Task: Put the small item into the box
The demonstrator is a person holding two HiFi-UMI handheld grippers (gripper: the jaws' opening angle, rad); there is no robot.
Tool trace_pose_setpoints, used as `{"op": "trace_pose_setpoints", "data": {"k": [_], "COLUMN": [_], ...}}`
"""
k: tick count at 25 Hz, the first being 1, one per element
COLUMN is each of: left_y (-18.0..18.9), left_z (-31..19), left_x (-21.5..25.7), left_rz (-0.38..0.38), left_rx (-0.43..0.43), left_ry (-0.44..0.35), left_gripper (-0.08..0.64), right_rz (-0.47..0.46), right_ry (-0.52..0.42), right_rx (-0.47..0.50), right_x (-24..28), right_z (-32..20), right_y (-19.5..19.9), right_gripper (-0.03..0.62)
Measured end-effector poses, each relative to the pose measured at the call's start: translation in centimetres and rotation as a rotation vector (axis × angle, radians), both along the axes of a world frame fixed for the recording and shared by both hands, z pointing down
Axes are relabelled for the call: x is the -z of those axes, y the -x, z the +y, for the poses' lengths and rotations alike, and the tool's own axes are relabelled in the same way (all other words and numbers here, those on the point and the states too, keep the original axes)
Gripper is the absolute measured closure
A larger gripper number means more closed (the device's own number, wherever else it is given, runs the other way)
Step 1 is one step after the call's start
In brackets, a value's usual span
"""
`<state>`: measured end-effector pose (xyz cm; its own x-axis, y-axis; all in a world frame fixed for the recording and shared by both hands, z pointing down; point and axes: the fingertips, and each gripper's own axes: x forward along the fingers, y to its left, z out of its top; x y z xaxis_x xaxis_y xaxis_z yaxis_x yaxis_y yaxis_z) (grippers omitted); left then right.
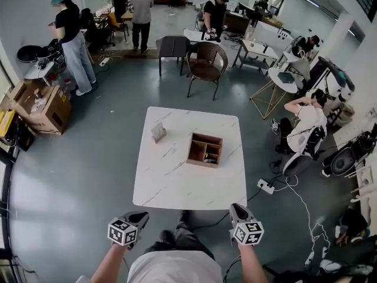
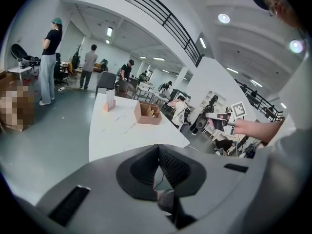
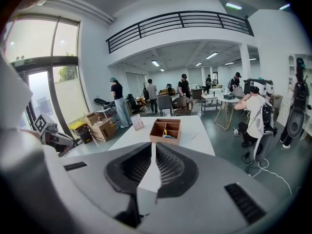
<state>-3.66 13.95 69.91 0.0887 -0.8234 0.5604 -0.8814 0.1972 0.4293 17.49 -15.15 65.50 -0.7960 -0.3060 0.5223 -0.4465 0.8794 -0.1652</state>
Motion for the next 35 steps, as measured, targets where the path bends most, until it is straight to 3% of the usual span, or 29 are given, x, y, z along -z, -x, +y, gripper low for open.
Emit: {"op": "trace_pose_setpoints", "data": {"k": [9, 19, 26, 35], "left_y": [-0.7, -2.5, -3.4, -3.1], "left_z": [-1.5, -3.7, -5.7, -7.3], "left_x": [3.2, 5.9, 7.2, 8.3], "left_rz": [-0.005, -0.015, -0.035, -0.067], "left_rx": [-0.034, 0.012, 0.048, 0.071], "left_ry": [-0.058, -0.111, -0.142, -0.167], "left_gripper": [0.546, 0.546, 0.546, 0.546], "right_rz": [-0.023, -0.065, -0.120, -0.158], "right_ry": [-0.006, -0.045, -0.041, -0.054], "right_rx": [-0.066, 0.058, 0.076, 0.124], "right_x": [2.3, 4.0, 5.3, 6.2], "right_z": [0.6, 0.7, -1.6, -2.7], "right_y": [-4.0, -4.2, -5.3, -3.9], "right_gripper": [0.549, 0.549, 0.563, 0.566]}}
